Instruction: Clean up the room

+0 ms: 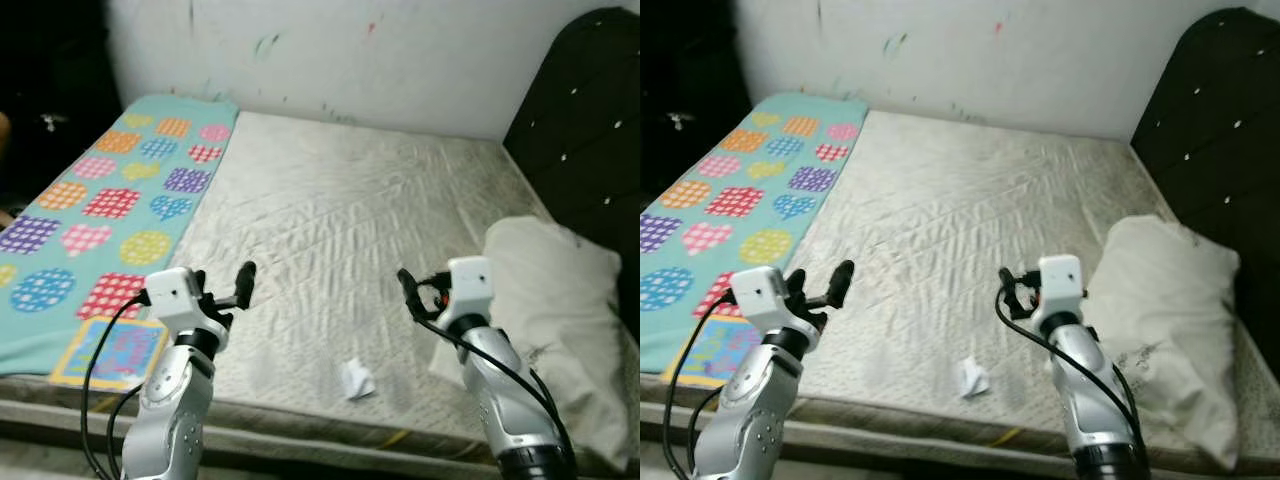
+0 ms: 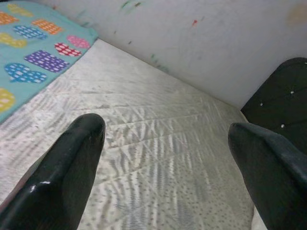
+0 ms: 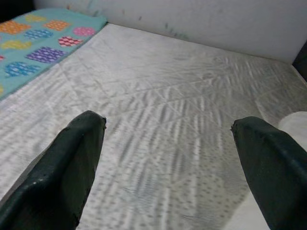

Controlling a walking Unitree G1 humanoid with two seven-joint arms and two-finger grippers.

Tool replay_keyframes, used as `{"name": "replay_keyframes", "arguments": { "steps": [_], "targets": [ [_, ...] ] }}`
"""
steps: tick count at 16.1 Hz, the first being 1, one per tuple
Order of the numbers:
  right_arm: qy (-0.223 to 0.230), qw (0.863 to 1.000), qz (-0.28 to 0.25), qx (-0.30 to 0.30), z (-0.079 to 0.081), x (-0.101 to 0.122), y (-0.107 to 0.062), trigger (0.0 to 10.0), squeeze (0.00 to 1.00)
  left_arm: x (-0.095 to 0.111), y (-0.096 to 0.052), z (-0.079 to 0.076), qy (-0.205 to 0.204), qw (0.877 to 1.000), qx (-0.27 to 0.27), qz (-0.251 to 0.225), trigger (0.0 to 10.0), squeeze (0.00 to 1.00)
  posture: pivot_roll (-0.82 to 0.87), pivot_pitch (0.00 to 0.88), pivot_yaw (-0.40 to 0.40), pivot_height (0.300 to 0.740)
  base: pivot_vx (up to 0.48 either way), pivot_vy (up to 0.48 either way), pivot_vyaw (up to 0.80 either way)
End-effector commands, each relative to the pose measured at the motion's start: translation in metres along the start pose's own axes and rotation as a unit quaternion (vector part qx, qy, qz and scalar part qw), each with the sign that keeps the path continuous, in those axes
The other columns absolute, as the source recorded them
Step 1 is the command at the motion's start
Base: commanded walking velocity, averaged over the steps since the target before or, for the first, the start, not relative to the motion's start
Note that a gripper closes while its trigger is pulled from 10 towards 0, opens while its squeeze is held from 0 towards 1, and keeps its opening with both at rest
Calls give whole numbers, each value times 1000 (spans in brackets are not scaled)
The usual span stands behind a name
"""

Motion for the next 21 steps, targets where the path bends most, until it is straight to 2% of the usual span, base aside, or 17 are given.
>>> {"name": "replay_keyframes", "arguments": {
  "steps": [1,15,18,21],
  "targets": [
    [-6,1000,1,-10,-9,1,-1,10000,0,5,2,-10,1,1000,-12,-10,10000,0,-76,0,-49,740,0,0,0],
    [-5,1000,2,-13,-10,3,2,10000,0,6,4,-8,-2,1000,-9,-13,10000,0,-73,0,-55,740,0,0,0],
    [-8,1000,1,-12,-11,3,1,10000,0,5,3,-9,-5,1000,-9,-9,10000,0,-75,0,-56,740,0,480,0],
    [-10,1000,0,-12,-11,3,1,10000,0,6,4,-9,-4,1000,-8,-14,10000,0,-76,0,-57,740,0,0,0]
  ]
}}
Point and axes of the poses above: a point about 5 cm out from each wrist's last joint towards the gripper, its own y axis pointing out of the wrist towards the gripper, its own x axis along the axis of the wrist's last joint, z = x × y, the point moved 4 cm from there along y, pointing out of the wrist towards the gripper, and after that the axes turned 6 degrees about y, right-handed, at the moved point
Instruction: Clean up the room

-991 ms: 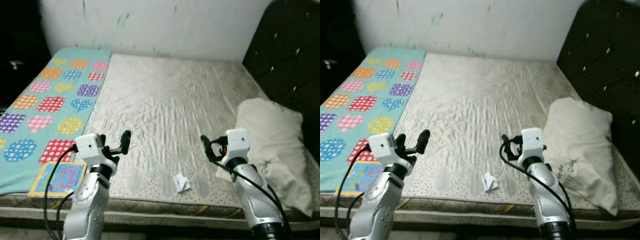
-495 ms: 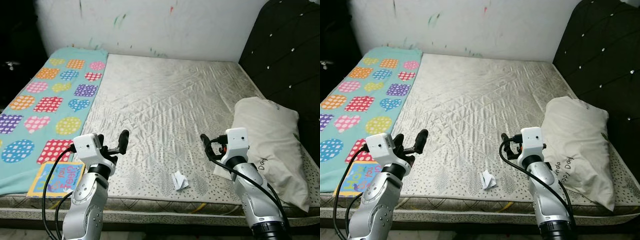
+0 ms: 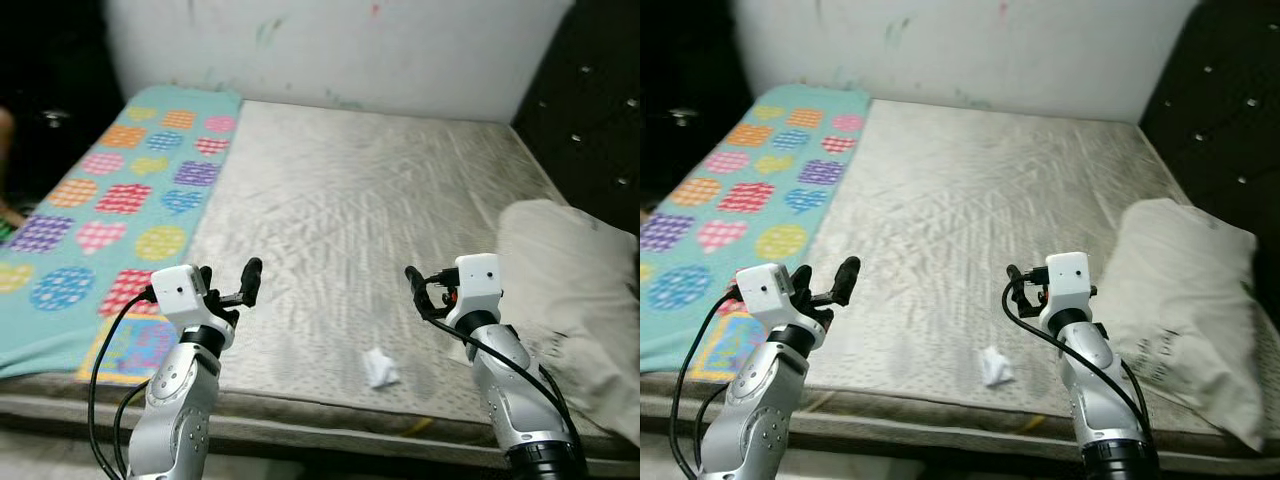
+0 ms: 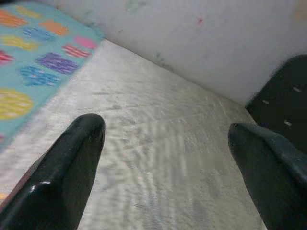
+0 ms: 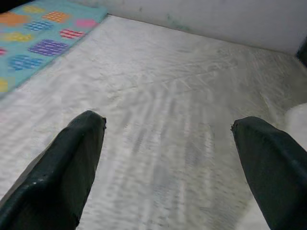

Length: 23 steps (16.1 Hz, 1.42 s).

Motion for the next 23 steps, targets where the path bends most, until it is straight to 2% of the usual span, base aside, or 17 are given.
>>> {"name": "replay_keyframes", "arguments": {
  "steps": [1,9,13,17,18,23],
  "targets": [
    [-2,1000,0,-4,-3,2,1,10000,0,2,2,-5,-4,1000,-3,-7,10000,0,-76,0,-57,740,0,0,0],
    [-1,1000,-3,-3,-2,3,1,10000,0,3,1,-5,-4,1000,-5,-10,10000,0,-73,0,-59,740,0,0,0],
    [7,1000,-8,-5,-2,4,-3,10000,0,2,-4,2,5,1000,5,-4,10000,0,-67,0,-57,740,0,0,0],
    [15,1000,0,12,6,1,-19,10000,0,6,-22,28,28,999,40,8,10000,0,-60,25,-52,740,0,0,0],
    [3,1000,6,6,1,-2,-32,10000,0,6,-37,42,45,997,58,17,10000,0,-53,37,-53,740,0,0,0],
    [4,1000,2,-9,-7,-2,-42,10000,0,6,-51,52,48,995,77,29,10000,0,-45,50,-53,740,0,0,0]
  ]
}}
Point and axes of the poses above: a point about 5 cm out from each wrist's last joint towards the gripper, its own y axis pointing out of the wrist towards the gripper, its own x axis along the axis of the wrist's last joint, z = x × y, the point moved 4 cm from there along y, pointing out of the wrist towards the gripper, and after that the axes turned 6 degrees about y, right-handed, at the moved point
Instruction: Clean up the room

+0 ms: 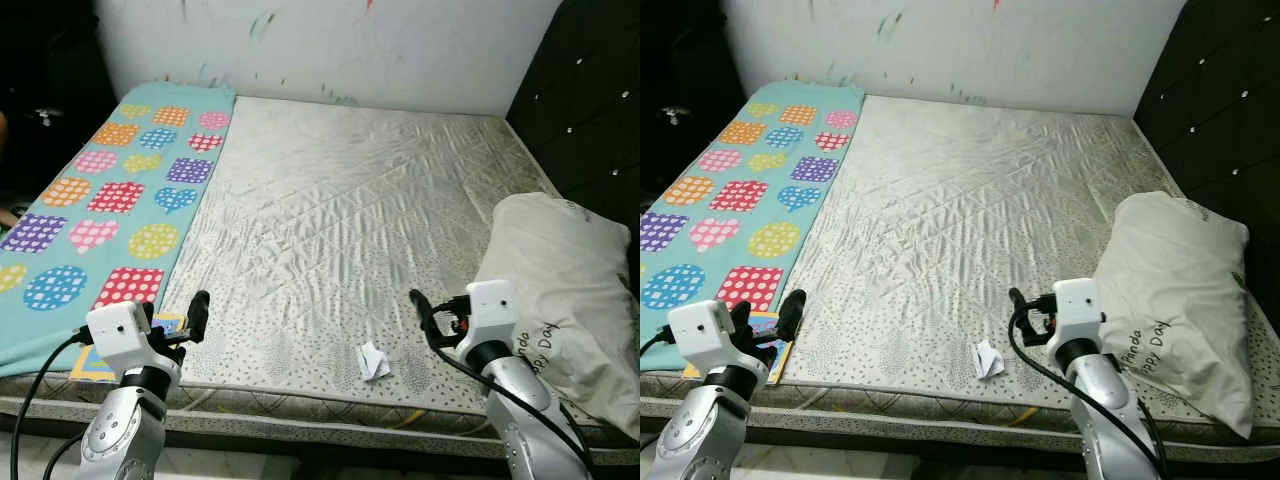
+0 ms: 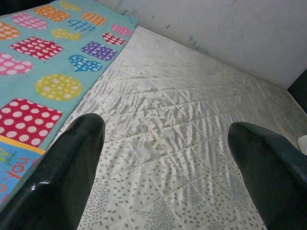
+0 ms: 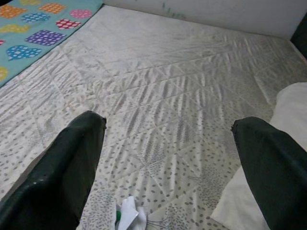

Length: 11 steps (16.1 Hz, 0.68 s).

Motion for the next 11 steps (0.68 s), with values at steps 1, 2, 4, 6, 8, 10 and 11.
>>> {"name": "replay_keyframes", "arguments": {
  "steps": [1,2,4,6,8,10,11],
  "targets": [
    [-2,1000,-11,-4,-1,7,-3,10000,0,4,-1,1,4,1000,1,-2,10000,0,-45,50,-52,740,0,0,0],
    [0,1000,-12,-2,0,8,-4,10000,0,4,-2,1,4,1000,1,0,10000,0,-46,50,-51,740,0,0,0],
    [2,1000,-10,0,0,6,-4,10000,0,3,-2,1,3,1000,0,3,10000,0,-46,48,-49,740,0,0,0],
    [2,1000,-9,2,1,6,-4,10000,0,3,-2,1,3,1000,-1,5,10000,0,-45,46,-49,723,0,0,0],
    [0,1000,-9,9,2,7,-4,10000,0,3,-1,0,3,1000,-2,5,10000,0,-44,45,-50,690,0,0,0],
    [0,1000,-9,11,3,7,-3,10000,0,4,0,1,3,1000,0,1,10000,0,-44,45,-54,665,0,0,0],
    [-1,1000,-9,15,3,8,-3,10000,0,5,1,1,4,1000,2,-1,10000,0,-45,44,-55,650,0,0,0]
  ]
}}
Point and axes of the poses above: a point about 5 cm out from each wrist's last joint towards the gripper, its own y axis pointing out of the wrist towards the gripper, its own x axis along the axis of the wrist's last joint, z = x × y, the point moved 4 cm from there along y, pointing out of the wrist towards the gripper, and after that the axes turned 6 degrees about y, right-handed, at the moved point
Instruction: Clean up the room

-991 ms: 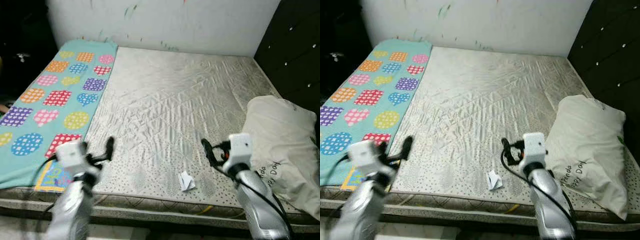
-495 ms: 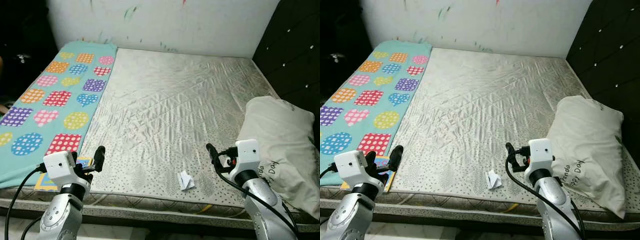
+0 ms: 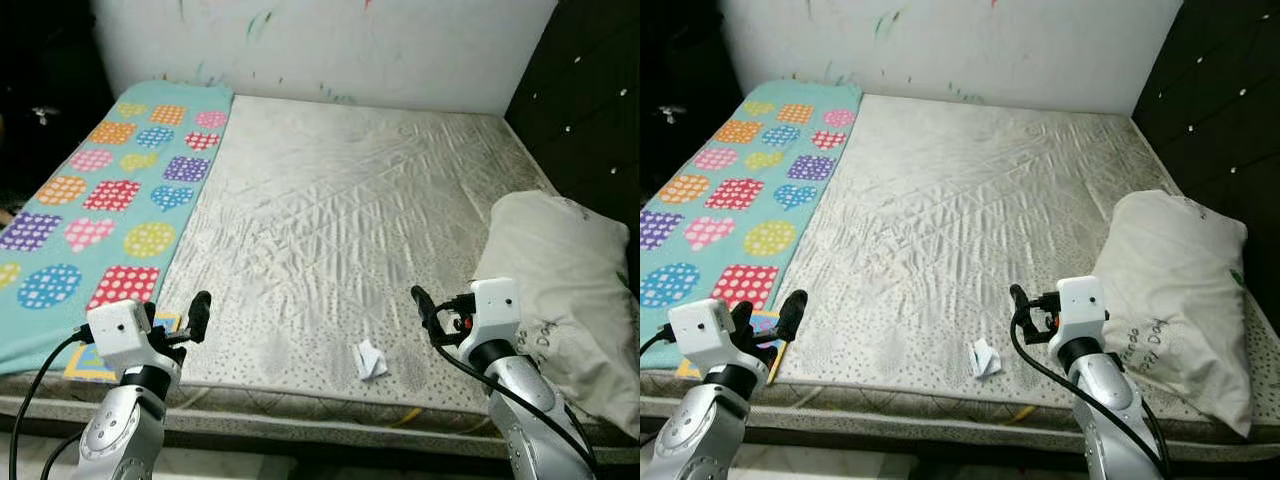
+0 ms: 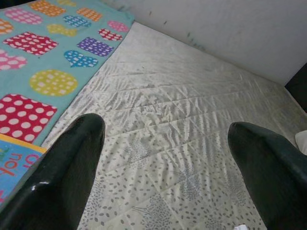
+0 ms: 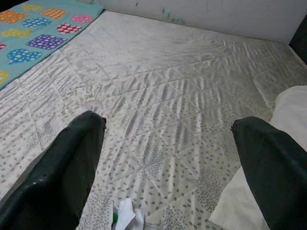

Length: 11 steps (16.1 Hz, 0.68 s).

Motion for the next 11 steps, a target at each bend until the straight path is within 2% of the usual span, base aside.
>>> {"name": "replay_keyframes", "arguments": {
  "steps": [1,6,11],
  "targets": [
    [-2,1000,0,6,1,2,-1,10000,0,3,0,2,4,1000,8,-3,10000,0,-46,44,-55,640,0,0,0],
    [-6,1000,0,11,0,4,1,10000,0,5,3,0,2,1000,11,-8,10000,0,-50,46,-58,578,0,0,0],
    [-14,1000,2,21,1,5,4,10000,0,8,3,1,1,1000,20,-18,10000,0,-50,46,-63,578,0,0,0]
  ]
}}
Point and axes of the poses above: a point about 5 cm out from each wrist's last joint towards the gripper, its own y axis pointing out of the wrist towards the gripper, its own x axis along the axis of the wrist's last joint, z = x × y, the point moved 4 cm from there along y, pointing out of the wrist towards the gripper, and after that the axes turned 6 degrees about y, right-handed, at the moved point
